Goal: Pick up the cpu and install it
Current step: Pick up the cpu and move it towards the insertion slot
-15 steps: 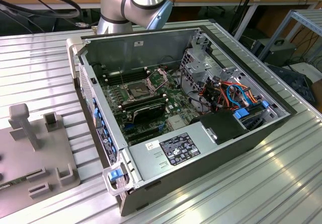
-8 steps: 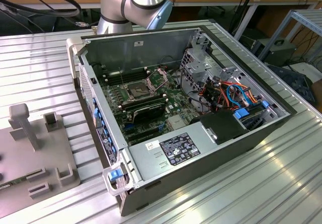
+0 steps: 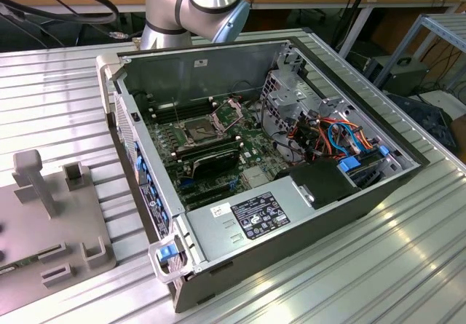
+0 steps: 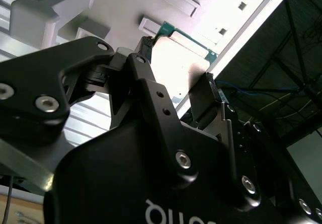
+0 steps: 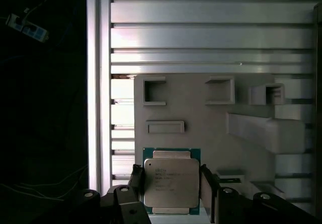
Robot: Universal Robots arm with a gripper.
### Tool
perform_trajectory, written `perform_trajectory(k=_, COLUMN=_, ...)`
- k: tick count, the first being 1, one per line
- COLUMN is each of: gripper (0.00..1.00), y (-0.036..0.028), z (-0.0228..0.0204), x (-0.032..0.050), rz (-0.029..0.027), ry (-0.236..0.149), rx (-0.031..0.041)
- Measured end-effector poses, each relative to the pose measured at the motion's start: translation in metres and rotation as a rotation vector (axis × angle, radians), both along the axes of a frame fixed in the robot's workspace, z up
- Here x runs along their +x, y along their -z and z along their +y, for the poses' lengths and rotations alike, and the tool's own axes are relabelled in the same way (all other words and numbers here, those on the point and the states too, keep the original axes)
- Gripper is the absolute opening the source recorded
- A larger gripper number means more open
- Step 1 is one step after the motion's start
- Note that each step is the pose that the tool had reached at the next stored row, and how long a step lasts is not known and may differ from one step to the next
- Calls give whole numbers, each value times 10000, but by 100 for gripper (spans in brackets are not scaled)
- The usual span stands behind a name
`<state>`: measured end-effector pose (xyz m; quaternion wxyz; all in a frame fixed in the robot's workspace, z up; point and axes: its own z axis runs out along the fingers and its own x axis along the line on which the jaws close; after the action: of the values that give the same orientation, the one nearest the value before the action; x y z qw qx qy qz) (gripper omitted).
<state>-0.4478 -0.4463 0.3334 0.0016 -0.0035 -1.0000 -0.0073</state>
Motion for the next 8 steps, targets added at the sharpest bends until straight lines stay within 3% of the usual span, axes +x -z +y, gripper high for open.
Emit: perform_trajectory(k=8, gripper=55, y=0, z=0, x=20, rz=0, ry=0, rx=0)
